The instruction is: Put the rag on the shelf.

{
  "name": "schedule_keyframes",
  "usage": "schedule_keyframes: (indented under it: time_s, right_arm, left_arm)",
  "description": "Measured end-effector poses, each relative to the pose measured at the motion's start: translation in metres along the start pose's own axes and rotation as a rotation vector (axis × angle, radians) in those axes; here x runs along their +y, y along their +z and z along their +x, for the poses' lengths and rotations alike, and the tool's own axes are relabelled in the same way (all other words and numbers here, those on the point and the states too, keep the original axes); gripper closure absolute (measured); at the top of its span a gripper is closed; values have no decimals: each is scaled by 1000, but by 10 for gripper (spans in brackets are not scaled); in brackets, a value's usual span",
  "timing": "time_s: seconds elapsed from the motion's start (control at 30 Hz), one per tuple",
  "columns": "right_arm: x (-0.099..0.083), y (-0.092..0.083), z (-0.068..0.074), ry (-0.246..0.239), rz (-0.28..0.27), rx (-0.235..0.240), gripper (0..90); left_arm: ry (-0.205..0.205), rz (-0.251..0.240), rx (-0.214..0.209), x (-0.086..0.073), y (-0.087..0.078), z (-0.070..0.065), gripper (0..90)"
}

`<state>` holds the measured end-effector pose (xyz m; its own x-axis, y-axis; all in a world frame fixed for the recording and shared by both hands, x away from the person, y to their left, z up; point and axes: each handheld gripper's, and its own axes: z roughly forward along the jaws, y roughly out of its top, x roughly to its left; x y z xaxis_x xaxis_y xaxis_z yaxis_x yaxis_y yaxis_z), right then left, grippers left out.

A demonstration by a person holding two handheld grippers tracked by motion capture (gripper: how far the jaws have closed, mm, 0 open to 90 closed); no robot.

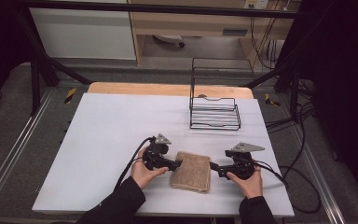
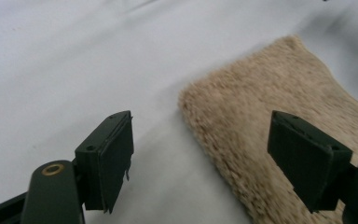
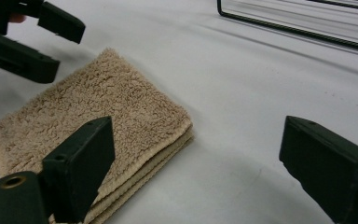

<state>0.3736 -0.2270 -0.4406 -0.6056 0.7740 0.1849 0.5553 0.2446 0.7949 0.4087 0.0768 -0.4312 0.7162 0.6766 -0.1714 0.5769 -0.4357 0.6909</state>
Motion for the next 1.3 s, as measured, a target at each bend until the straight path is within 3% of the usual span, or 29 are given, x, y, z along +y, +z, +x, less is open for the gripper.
schedule_keyframes:
  time_s: [0.2, 0.3, 0.57, 0.8, 1.07, 1.17, 1.3]
  right_arm:
    - [0, 1, 0, 4, -1, 3, 71]
    - [0, 1, 0, 8, 0, 3, 69]
    - [0, 2, 0, 16, 5, 5, 70]
    - [3, 5, 1, 33, 10, -4, 41]
    - [6, 12, 5, 22, 13, -25, 6]
    - [7, 15, 5, 50, 18, -26, 9]
    - [9, 21, 5, 47, 26, -37, 95]
  left_arm:
    - [-19, 6, 30, 9, 13, 7, 317]
    - [-46, -6, 17, 11, 16, 9, 388]
    - [-51, 42, 0, 10, 23, 6, 573]
    - [-49, 50, -11, 8, 26, 1, 720]
    - [-25, 44, 21, 6, 28, -5, 759]
    - [-26, 50, 20, 7, 28, -4, 763]
    - [-23, 56, 17, 7, 28, -4, 768]
